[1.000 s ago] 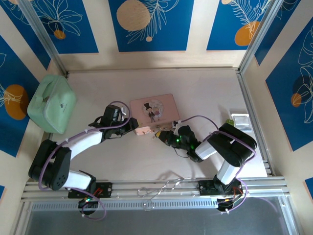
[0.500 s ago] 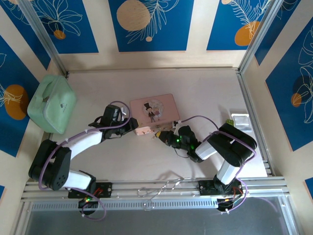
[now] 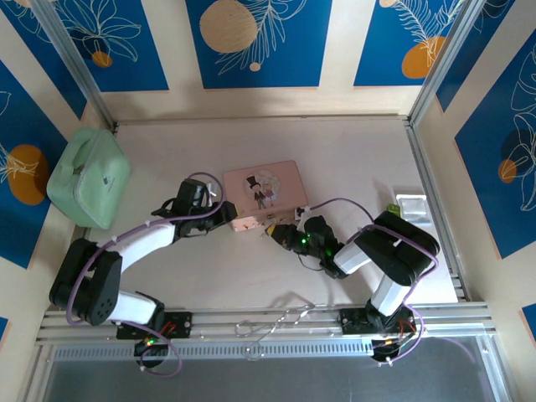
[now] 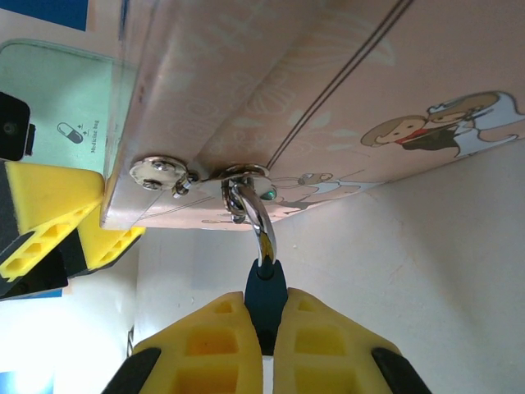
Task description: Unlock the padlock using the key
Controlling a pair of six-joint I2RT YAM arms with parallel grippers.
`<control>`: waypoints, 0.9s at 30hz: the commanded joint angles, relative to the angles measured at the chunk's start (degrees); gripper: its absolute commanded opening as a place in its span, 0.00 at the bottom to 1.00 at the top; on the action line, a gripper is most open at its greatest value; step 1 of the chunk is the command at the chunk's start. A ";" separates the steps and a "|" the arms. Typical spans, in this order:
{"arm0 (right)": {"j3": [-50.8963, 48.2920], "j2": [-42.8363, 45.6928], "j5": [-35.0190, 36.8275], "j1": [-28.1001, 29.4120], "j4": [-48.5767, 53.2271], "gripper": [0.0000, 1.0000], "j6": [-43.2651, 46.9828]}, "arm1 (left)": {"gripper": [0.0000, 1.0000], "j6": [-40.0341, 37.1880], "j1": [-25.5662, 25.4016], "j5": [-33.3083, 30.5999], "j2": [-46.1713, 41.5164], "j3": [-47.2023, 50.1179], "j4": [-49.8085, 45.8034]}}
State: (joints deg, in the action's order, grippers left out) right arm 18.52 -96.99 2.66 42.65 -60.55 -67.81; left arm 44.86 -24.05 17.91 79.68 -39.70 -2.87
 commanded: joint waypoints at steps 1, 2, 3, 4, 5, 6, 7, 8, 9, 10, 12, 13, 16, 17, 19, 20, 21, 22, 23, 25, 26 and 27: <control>0.06 -0.39 0.97 0.68 2.45 0.00 -0.06 | 0.53 -0.29 1.95 -5.53 -0.60 0.72 -5.14; 0.19 -0.52 0.90 0.76 2.46 0.00 0.04 | 0.55 0.15 1.94 -5.37 -1.49 1.01 -4.86; 0.28 -0.62 0.86 0.81 2.46 0.00 0.05 | 0.57 0.62 1.81 -5.25 -2.15 1.21 -4.61; 0.50 -0.74 0.78 1.02 2.51 0.00 0.05 | 0.58 1.11 1.60 -5.18 -2.77 1.37 -4.37; 0.67 -0.85 0.77 1.16 2.55 0.00 0.05 | 0.59 1.67 1.29 -5.25 -3.26 1.59 -4.07; 0.81 -0.99 0.77 1.27 2.55 0.00 0.05 | 0.60 2.18 1.14 -5.32 -3.50 1.70 -3.86; 1.03 -1.12 0.73 1.37 2.55 0.00 0.05 | 0.61 2.69 0.79 -5.55 -3.62 1.71 -3.78; 1.16 -1.16 0.69 1.51 2.55 0.00 0.05 | 0.63 3.27 0.53 -5.82 -3.58 1.73 -3.65; 1.33 -1.26 0.60 1.63 2.63 0.00 0.13 | 0.65 3.74 0.21 -6.00 -3.57 1.80 -3.19; 1.47 -1.20 0.60 1.73 2.72 0.00 0.14 | 0.66 4.14 -0.17 -6.09 -3.48 1.73 -2.65; 1.60 -1.10 0.60 1.95 2.81 0.00 0.23 | 0.68 4.61 -0.99 -6.46 -3.30 1.05 -2.38; 1.60 -1.14 0.56 1.89 2.90 0.00 0.22 | 0.68 4.75 -1.45 -6.74 -3.34 0.59 -2.48; 1.60 -0.92 0.51 1.86 3.20 0.00 0.31 | 0.67 4.98 -2.52 -7.82 -4.07 -0.77 -2.82; 1.68 -0.75 0.56 1.86 3.36 0.00 0.36 | 0.67 4.89 -2.78 -8.13 -4.09 -1.34 -3.09; 1.84 -0.91 0.54 1.95 3.51 0.00 0.43 | 0.66 4.80 -3.01 -7.96 -3.42 -2.18 -3.19; 1.93 -0.96 0.44 1.99 3.52 0.00 0.40 | 0.66 4.80 -3.23 -7.66 -2.92 -2.60 -3.14; 2.04 -1.03 0.38 1.99 3.51 0.00 0.40 | 0.65 4.80 -3.41 -7.54 -2.40 -2.92 -3.05; 2.04 -1.20 0.33 1.99 3.61 0.00 0.40 | 0.65 4.77 -3.60 -7.54 -1.81 -3.09 -3.02; 2.13 -1.25 0.27 1.99 3.61 0.00 0.40 | 0.64 4.80 -3.72 -7.75 -1.26 -3.19 -2.83; 2.13 -1.14 0.25 1.99 3.62 0.00 0.40 | 0.64 4.82 -3.81 -8.09 -0.18 -3.10 -2.62; 2.13 -1.02 0.26 1.99 3.79 0.00 0.49 | 0.64 4.95 -3.81 -8.02 0.52 -3.02 -2.41; 2.06 -1.02 0.35 1.99 3.86 0.00 0.49 | 0.63 5.03 -3.81 -7.91 1.17 -3.08 -2.28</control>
State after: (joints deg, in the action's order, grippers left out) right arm 19.92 -97.47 3.01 44.14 -58.19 -67.79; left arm 49.23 -27.46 10.87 78.78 -41.87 -4.97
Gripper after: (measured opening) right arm 0.072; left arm 0.636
